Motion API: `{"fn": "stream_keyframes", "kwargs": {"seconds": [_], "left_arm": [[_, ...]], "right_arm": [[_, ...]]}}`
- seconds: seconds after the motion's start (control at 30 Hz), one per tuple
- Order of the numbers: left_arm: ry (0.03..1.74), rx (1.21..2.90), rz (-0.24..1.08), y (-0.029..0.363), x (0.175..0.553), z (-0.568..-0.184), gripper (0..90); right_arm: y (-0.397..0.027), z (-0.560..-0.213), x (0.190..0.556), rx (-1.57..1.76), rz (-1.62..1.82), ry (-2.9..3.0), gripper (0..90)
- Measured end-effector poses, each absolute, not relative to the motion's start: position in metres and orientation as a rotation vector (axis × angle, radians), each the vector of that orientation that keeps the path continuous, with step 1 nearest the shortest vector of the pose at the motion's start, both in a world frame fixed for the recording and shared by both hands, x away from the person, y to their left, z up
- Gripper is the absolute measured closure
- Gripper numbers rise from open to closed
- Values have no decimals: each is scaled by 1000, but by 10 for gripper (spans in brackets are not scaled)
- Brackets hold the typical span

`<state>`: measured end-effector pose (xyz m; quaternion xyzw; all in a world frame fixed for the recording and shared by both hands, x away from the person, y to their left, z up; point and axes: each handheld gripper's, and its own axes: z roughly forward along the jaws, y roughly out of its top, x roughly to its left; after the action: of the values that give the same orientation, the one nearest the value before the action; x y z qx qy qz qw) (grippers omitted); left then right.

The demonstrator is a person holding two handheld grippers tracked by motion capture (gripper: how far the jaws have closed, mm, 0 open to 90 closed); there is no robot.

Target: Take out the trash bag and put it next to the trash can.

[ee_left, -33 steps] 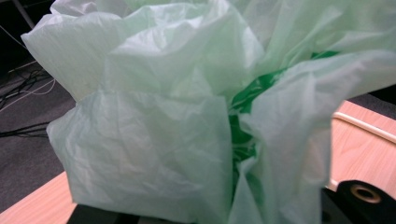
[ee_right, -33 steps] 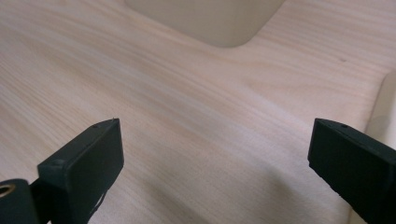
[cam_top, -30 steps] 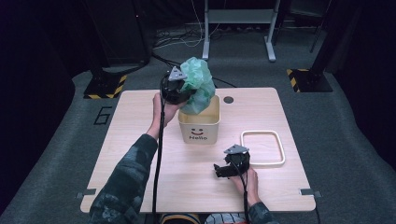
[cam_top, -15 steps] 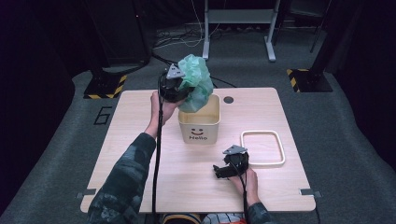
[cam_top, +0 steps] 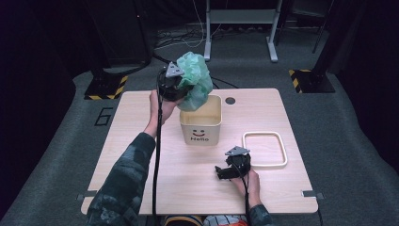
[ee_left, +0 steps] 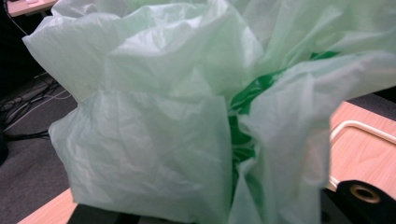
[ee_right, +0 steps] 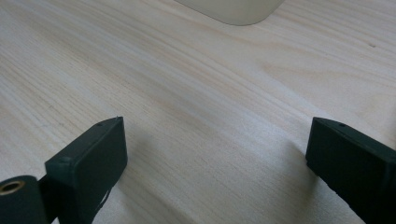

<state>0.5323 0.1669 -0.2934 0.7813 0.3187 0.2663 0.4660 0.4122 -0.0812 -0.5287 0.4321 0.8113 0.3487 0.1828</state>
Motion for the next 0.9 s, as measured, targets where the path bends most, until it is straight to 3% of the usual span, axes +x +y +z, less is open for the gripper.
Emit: {"fn": "stream_keyframes", "kwargs": {"seconds": [0.9], "left_arm": [[863,1876,716,201,532,-290,825]], "right_arm": [[-82,-529,412,1223,986,2282,60]]}}
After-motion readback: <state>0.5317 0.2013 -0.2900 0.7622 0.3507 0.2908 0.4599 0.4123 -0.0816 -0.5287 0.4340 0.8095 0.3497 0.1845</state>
